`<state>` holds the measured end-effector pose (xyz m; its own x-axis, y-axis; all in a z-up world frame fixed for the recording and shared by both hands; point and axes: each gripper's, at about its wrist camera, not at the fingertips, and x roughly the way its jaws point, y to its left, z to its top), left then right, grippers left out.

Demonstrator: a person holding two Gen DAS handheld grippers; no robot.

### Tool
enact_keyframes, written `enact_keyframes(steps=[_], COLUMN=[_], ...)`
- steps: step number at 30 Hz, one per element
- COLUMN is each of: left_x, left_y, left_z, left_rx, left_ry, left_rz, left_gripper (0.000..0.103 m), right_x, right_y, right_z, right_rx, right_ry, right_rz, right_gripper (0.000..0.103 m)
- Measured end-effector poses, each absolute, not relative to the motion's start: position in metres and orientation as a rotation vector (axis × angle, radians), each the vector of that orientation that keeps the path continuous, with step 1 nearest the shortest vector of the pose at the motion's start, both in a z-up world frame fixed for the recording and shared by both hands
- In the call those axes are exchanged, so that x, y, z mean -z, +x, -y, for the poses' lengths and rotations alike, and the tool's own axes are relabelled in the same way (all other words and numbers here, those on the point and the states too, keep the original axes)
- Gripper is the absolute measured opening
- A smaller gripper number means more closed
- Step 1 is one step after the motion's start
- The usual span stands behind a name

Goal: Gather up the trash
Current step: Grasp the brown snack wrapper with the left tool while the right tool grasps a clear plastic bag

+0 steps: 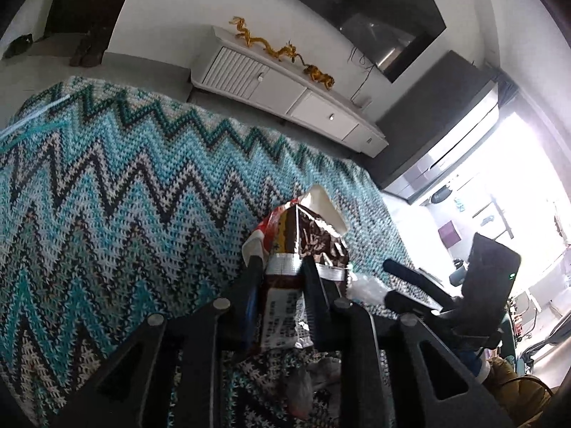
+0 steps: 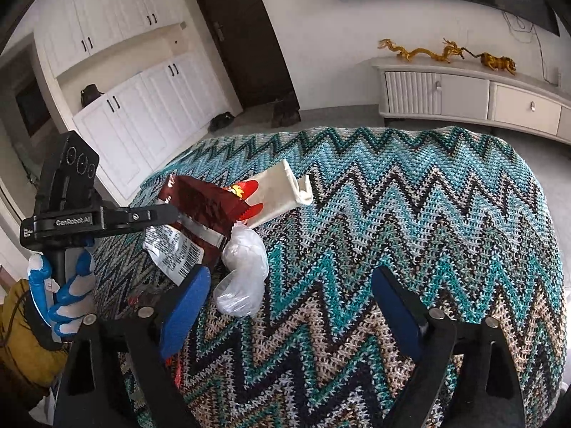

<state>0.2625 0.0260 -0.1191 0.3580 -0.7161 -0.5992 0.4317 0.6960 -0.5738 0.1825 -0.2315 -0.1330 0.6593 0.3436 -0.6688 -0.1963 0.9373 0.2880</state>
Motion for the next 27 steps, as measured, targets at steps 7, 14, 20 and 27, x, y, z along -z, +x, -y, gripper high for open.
enact_keyframes(steps=[7,14,20,27], left_x=[0.110,0.103,0.095,0.091], left_y=[0.261,0.262,0.250,0.243], left_z=[-0.046,-0.060,-0.076,-0.082], left_rx=[0.776,0.754,0.723,0.686], left_ry=[-0.406,-0.435,-0.431,-0.409], left_rz=[-0.911,-0.885,-0.859,-0.857], left_gripper=[0.013,0.013,0.012,0.012], right_x=[0.136,0.139,0.144,0.151], right_y=[0.194,0.207,0.216,0.221], right_z=[0.220,0.200,0.189,0.187], right_rx=[-0.341,-0.386,-0.408,-0.417], right_ry=[0.188,0.167,0.159,0.186], right_rz=[-0.804,-0.818,-0.835,-0.866], right_gripper=[0.078,0.070,0.058,0.036])
